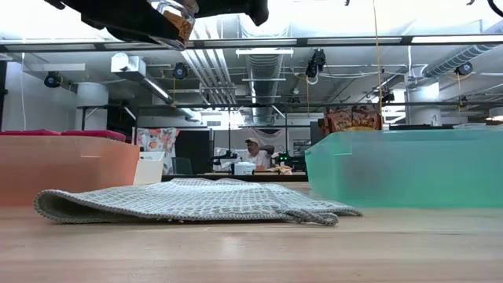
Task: Sort spices by type
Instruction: Put the brown seasoning bottle into the white bin
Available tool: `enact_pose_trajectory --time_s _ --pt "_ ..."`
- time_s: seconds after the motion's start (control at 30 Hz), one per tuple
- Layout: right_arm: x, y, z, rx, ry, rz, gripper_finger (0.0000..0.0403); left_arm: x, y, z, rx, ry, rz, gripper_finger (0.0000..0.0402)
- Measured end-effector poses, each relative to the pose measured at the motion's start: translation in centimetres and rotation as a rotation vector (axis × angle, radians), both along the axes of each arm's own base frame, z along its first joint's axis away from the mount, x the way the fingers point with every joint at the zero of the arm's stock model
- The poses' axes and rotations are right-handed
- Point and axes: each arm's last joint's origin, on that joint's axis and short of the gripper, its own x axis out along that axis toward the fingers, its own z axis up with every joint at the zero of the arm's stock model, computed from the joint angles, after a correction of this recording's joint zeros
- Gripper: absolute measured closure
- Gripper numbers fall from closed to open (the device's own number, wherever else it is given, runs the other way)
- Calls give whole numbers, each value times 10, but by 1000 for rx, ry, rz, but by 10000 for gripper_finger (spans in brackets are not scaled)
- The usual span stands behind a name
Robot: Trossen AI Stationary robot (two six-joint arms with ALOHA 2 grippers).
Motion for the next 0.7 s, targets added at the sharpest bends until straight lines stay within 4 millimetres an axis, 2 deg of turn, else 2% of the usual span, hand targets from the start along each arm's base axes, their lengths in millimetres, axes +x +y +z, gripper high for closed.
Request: enact_pose_trajectory --time_s 0.23,0.5,0.7 --pt "0 0 0 -14 1 -3 246 4 1 0 -18 -23 17 224" --pt "0 0 -1 -20 1 -1 244 5 3 0 -8 -28 21 225" --pt "0 0 1 -25 -13 9 162 5 4 -3 2 -68 13 225"
